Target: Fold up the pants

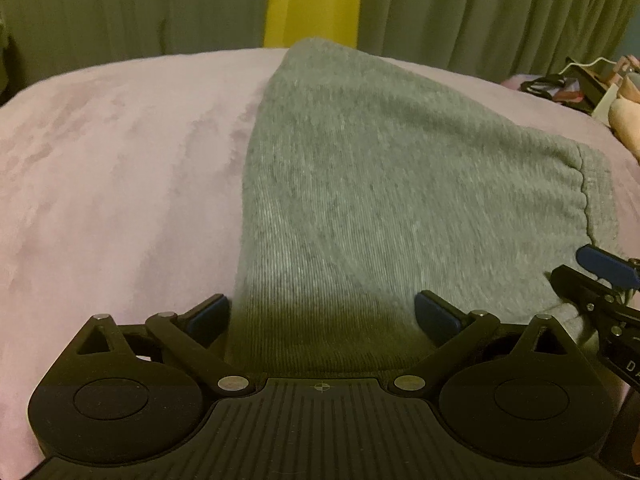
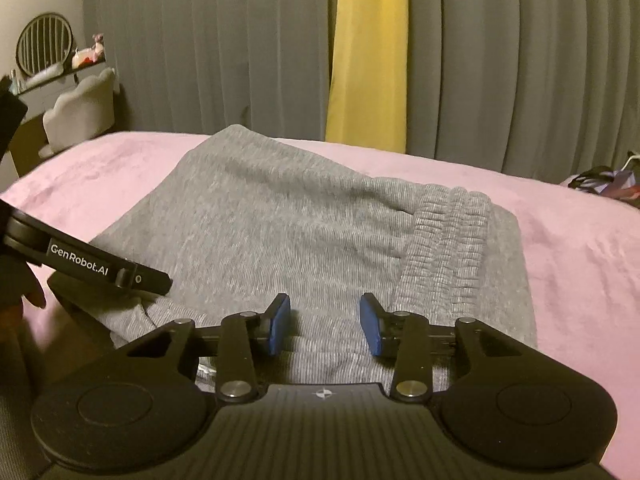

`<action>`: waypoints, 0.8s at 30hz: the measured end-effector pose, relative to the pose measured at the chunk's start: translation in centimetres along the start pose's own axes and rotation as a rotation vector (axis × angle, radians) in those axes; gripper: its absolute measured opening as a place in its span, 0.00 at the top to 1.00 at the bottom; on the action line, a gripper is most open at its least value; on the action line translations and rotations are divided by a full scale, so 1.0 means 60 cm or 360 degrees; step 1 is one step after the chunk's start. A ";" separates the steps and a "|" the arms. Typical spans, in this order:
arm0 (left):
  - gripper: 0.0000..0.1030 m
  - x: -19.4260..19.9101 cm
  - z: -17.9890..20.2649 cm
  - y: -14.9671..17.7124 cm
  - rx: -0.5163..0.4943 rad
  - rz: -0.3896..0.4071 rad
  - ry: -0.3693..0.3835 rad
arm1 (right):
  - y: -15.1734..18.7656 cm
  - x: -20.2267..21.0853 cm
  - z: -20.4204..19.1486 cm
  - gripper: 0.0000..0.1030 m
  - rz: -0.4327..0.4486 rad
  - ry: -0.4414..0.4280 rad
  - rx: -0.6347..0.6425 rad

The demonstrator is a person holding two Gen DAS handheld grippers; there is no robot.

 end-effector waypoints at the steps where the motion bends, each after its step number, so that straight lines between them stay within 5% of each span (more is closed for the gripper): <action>1: 0.01 0.002 0.001 -0.001 -0.0008 0.0002 -0.0010 | 0.001 0.001 -0.005 0.61 -0.0004 0.0017 0.0030; 19: 0.01 0.015 0.001 0.003 -0.0030 0.0000 -0.0018 | 0.002 0.004 -0.020 0.54 0.0001 0.0078 0.0149; 24: 0.00 0.011 -0.012 -0.001 0.0032 -0.0012 0.0034 | -0.015 0.017 0.019 0.54 0.0041 -0.0030 -0.0066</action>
Point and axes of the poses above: each gripper's, at about its wrist camera, not at the fingertips, and x roughly against the way its jaws point, z to its right, y to its underside, the point moved 4 cm from there along -x, roughly the way its jaws point
